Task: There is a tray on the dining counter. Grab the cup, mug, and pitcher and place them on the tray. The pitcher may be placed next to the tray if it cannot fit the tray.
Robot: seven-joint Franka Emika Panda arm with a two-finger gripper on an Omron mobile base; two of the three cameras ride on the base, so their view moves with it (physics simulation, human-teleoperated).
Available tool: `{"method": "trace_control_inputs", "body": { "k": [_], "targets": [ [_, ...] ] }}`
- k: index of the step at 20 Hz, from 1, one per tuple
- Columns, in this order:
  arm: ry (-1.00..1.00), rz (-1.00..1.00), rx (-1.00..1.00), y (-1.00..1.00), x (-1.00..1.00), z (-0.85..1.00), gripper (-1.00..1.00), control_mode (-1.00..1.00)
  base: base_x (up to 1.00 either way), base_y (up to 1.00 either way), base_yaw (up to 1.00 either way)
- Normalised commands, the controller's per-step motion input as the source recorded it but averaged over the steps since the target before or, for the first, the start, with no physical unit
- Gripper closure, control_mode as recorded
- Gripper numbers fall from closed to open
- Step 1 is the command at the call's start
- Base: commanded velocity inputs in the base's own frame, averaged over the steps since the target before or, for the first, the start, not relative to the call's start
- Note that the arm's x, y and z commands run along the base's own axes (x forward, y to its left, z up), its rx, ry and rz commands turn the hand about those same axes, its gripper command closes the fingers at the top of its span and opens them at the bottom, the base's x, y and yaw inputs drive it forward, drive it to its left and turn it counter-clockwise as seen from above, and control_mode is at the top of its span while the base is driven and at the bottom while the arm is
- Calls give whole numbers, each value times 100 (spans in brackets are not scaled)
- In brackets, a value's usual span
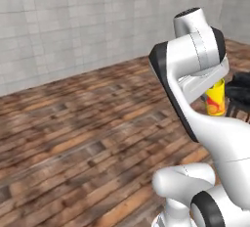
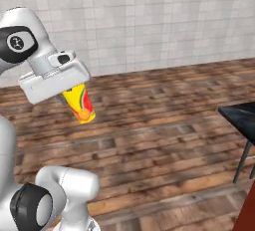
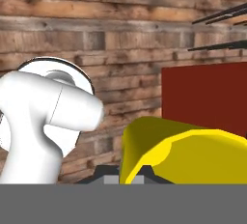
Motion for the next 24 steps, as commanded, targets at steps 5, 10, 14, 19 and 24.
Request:
{"method": "trace_control_inputs", "body": {
  "k": [5,10,14,19,24],
  "targets": [
    [0,0,0,0,0,0,100,100,100,57,-45],
    [0,0,0,0,0,0,100,100,96,52,-48],
    [0,0,0,0,0,0,100,100,92,53,-51],
    [0,0,0,0,0,0,100,100,85,53,-53],
    [0,0,0,0,0,0,100,100,73,53,-53]
  ]
}}
